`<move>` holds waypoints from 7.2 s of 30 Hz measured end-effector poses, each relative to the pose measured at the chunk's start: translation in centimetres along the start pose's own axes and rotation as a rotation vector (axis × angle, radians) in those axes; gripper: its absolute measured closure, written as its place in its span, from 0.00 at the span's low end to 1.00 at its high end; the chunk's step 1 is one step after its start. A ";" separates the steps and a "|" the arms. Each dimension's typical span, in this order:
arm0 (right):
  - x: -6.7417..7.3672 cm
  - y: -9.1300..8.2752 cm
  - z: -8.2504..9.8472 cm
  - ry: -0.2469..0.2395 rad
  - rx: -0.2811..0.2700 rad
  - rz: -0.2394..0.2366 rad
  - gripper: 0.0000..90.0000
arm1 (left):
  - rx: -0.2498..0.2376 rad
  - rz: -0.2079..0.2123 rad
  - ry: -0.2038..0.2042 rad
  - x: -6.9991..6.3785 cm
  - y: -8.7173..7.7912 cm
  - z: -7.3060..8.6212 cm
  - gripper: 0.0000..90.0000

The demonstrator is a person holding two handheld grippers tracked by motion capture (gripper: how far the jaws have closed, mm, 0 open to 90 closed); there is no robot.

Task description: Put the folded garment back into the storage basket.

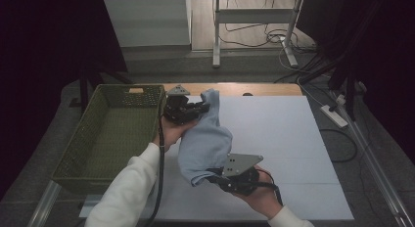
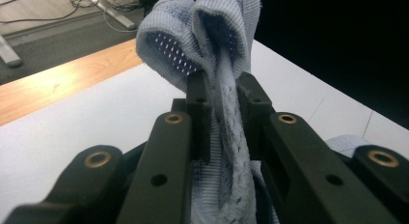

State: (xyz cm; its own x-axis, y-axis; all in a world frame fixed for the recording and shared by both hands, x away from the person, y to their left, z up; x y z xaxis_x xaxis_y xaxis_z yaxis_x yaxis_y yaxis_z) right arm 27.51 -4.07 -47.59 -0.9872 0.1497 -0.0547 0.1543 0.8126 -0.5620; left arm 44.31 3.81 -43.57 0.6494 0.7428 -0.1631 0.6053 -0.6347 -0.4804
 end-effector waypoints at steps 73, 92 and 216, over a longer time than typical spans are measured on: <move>-1.3 4.9 -8.9 -0.129 -0.055 -0.011 0.88 | -0.121 -0.098 -0.049 6.9 -10.3 -2.7 0.88; -1.3 6.8 -11.3 -0.158 -0.079 -0.024 0.88 | -0.153 -0.141 -0.059 8.8 -13.2 -3.1 0.89; -1.0 25.0 -11.4 -0.144 0.090 -0.153 0.87 | 0.034 -0.190 -0.302 22.9 -12.8 9.5 0.89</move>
State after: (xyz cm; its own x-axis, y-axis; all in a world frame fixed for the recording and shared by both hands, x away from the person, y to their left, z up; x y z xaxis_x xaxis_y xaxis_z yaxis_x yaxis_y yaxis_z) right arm 32.77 22.55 -52.18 -0.9954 -0.0587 -0.0763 0.0042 0.7653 -0.6436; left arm 47.04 30.98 -49.33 0.3580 0.8795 -0.3134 0.6830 -0.4756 -0.5544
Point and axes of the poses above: each handheld gripper's, and its own axes: y roughly forward along the jaws, z roughly out of its underside, x roughly to its left, the point moved 10 cm from there along y, roughly forward along the jaws, and after that the axes turned 6 degrees about -z, right-handed, at the moved point
